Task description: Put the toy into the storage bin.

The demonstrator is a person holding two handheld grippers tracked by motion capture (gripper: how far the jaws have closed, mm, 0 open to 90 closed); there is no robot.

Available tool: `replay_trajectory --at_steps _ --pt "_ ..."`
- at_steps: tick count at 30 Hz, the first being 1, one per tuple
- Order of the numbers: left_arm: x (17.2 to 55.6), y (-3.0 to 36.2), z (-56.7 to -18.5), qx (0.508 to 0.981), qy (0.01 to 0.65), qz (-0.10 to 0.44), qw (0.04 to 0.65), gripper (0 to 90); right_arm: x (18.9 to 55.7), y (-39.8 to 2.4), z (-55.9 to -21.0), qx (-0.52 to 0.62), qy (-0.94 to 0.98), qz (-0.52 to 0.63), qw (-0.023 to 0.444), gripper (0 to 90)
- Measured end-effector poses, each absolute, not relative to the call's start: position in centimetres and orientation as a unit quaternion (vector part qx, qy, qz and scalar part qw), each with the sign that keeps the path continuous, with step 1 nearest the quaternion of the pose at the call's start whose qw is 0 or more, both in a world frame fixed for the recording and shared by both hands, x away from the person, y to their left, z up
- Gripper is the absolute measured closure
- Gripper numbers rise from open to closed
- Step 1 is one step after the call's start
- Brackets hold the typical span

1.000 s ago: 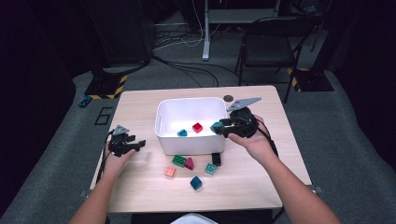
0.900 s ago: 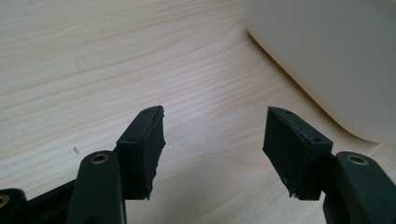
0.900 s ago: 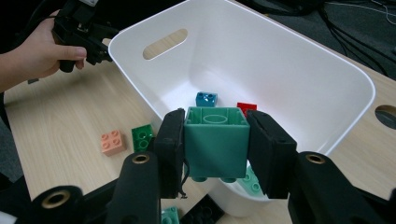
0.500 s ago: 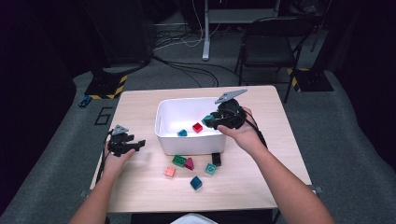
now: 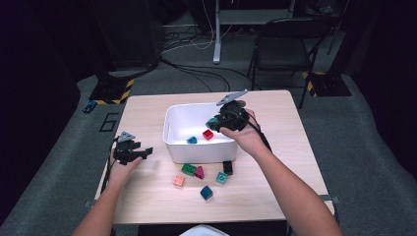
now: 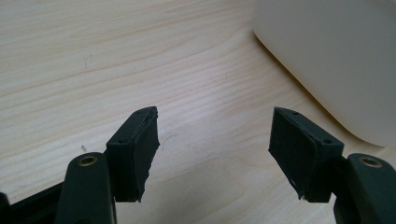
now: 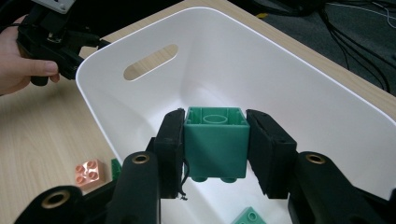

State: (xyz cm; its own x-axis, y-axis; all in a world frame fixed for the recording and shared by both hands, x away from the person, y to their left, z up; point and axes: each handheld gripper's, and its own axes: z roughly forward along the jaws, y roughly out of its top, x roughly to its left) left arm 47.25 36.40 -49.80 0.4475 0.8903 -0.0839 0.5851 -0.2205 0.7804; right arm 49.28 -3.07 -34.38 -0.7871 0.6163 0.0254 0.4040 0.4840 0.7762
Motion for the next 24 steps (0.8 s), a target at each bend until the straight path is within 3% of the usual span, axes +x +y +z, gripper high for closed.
replay_trajectory --at_steps 24 --pt "47.3 36.5 -49.8 0.758 0.486 0.193 0.389 33.2 53.5 -0.1 -37.7 0.321 0.868 0.359 0.124 58.2"
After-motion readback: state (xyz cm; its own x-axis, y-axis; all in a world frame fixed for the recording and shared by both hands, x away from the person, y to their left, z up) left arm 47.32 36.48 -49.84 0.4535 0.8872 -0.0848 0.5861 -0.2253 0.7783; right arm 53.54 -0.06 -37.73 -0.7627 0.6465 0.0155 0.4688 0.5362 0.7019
